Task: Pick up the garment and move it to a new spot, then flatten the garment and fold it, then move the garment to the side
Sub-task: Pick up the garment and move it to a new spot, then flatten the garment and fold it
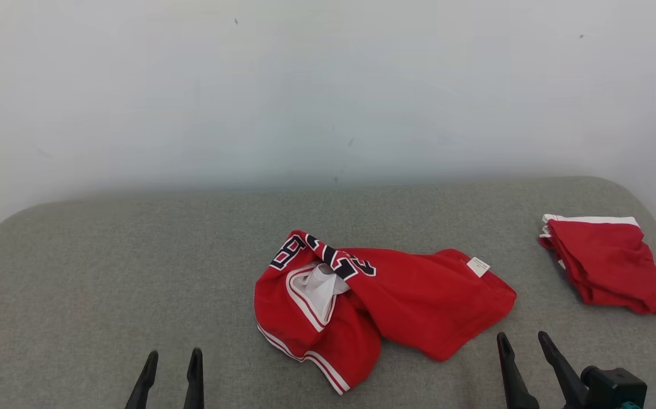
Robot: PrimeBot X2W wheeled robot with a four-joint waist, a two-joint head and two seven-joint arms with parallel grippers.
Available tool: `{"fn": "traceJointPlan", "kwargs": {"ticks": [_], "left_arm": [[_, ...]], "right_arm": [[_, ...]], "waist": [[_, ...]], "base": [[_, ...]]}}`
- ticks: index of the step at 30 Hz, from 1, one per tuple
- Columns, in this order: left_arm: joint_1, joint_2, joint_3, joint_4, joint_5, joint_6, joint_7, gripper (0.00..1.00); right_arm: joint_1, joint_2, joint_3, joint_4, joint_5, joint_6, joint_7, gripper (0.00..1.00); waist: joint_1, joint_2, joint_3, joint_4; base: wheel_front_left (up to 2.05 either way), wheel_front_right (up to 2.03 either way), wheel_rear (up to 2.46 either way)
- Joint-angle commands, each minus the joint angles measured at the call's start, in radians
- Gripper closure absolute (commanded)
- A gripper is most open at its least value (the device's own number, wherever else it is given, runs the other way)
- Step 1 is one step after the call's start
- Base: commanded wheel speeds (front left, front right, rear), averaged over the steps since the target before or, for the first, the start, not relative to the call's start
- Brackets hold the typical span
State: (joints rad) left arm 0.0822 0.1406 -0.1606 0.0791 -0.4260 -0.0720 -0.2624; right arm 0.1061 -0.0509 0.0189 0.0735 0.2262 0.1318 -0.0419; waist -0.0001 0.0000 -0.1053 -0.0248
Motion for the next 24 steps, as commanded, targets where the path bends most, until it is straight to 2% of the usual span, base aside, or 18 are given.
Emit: {"fn": "traceJointPlan", "kwargs": {"ticks": [1,11,24], "left_arm": [[0.037,-0.005,0.012,-0.023,0.028,-0.011,-0.003,0.00],[0.129,-0.037,0.071,-0.053,0.096,-0.050,-0.003,0.00],[0.118,-0.067,0.085,-0.042,0.127,-0.060,-0.003,0.00]], "right_arm": [[0.014,0.001,-0.005,0.005,-0.012,-0.002,-0.007,0.00],[0.037,0.001,-0.022,0.018,-0.066,-0.002,-0.042,0.00],[0.024,0.001,-0.011,0.028,-0.071,-0.002,-0.050,0.00]], "waist": [[0.0001,0.0000,-0.004,0.006],[0.0001,0.0000,-0.014,0.029],[0.0001,0.0000,-0.004,0.041]], "base": [[0.00,0.00,0.00],[0.00,0.00,0.00],[0.00,0.00,0.00]]}}
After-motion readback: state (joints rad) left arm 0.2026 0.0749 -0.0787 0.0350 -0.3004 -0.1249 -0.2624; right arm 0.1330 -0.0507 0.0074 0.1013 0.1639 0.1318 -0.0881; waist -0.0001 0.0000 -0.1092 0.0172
